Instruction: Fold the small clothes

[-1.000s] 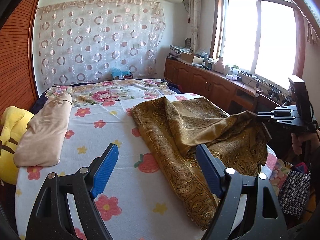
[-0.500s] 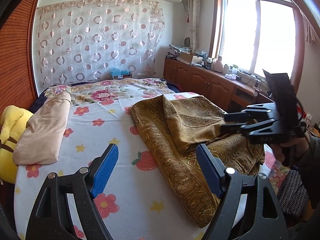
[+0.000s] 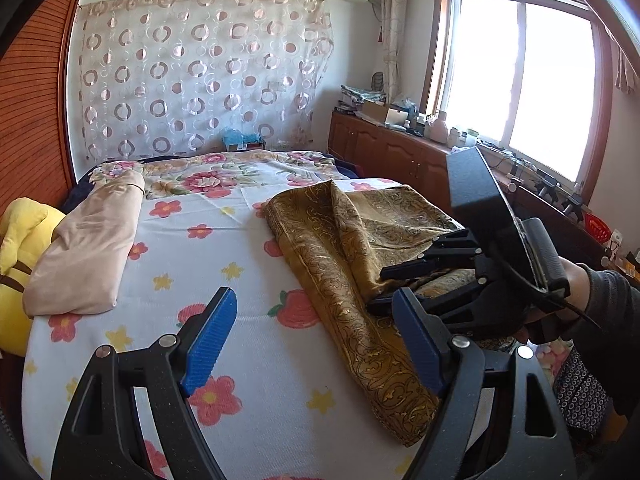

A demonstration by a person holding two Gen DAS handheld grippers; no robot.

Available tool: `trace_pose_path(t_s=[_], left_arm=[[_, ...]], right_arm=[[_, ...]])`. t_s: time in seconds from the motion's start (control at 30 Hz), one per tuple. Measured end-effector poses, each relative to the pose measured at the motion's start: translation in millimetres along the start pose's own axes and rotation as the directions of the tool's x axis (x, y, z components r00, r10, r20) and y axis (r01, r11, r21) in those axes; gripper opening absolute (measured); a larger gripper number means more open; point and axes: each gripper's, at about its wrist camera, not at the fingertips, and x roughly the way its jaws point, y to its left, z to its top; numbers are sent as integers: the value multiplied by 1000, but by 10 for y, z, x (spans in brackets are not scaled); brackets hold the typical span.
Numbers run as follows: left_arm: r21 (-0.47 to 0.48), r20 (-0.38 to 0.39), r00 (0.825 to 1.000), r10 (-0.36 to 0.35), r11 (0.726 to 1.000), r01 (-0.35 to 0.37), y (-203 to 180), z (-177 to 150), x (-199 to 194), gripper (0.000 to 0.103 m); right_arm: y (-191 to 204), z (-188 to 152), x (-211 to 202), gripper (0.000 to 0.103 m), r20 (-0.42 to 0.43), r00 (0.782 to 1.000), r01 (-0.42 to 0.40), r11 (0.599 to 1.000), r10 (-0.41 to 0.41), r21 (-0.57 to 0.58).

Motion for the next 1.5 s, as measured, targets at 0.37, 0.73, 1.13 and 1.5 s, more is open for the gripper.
trace_pose_path(t_s=[0.37, 0.73, 1.13, 1.5], left_arm=[[8, -9, 1000, -9, 1000, 9, -16, -33, 0, 81], [13, -34, 999, -25, 1000, 25, -70, -73, 70, 81], [31, -63, 997, -43, 999, 45, -143, -138, 136, 81], [44, -75, 996, -44, 998, 47, -222, -161, 165, 81]], right_arm=[[-411, 168, -240, 6, 101, 982, 155, 987, -158, 38], [-1623, 513, -208, 5, 22, 908, 402, 885, -418, 235], [-1659, 853, 225, 31, -79, 865, 493, 813, -495, 308], [-1135, 10, -415, 34, 36, 934, 327, 890, -356, 319]])
